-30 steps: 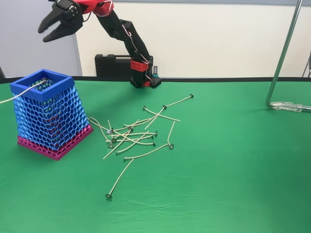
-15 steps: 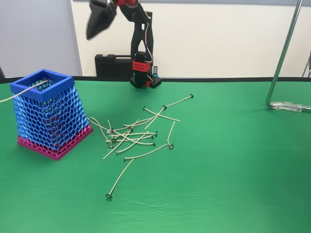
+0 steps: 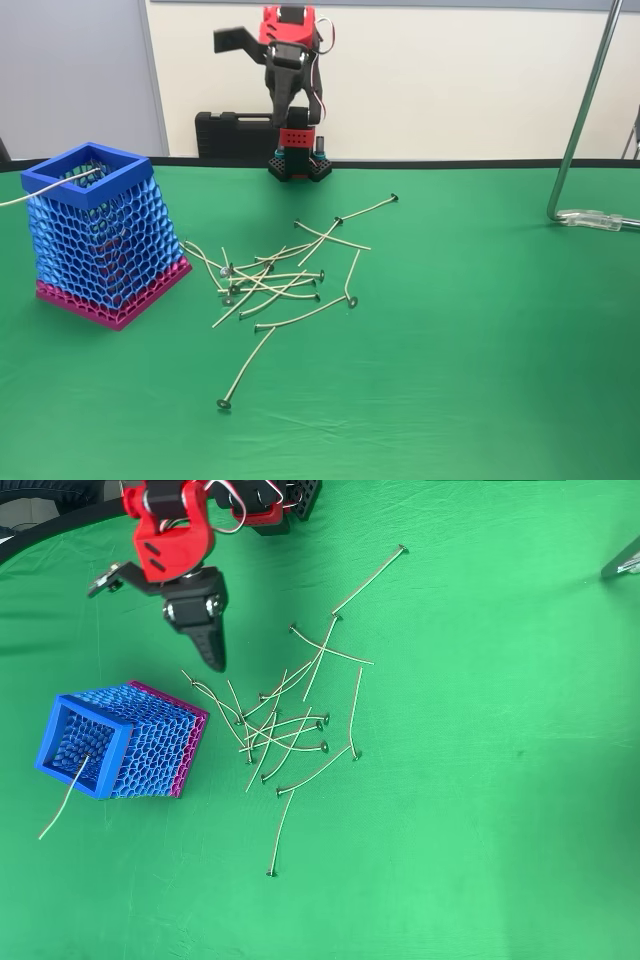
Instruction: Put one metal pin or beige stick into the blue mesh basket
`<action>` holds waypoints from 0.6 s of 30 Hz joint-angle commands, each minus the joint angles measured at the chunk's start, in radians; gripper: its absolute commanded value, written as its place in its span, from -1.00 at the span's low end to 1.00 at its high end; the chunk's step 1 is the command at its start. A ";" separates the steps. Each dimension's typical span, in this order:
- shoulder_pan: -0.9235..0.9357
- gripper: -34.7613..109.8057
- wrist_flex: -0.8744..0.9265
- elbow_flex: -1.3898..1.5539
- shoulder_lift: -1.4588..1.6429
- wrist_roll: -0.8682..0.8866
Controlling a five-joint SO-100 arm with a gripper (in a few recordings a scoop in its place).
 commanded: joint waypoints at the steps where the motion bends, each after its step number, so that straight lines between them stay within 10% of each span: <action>1: -0.044 -0.51 -0.055 0.179 0.121 0.012; 18: -0.107 -0.51 -0.074 0.804 0.735 0.067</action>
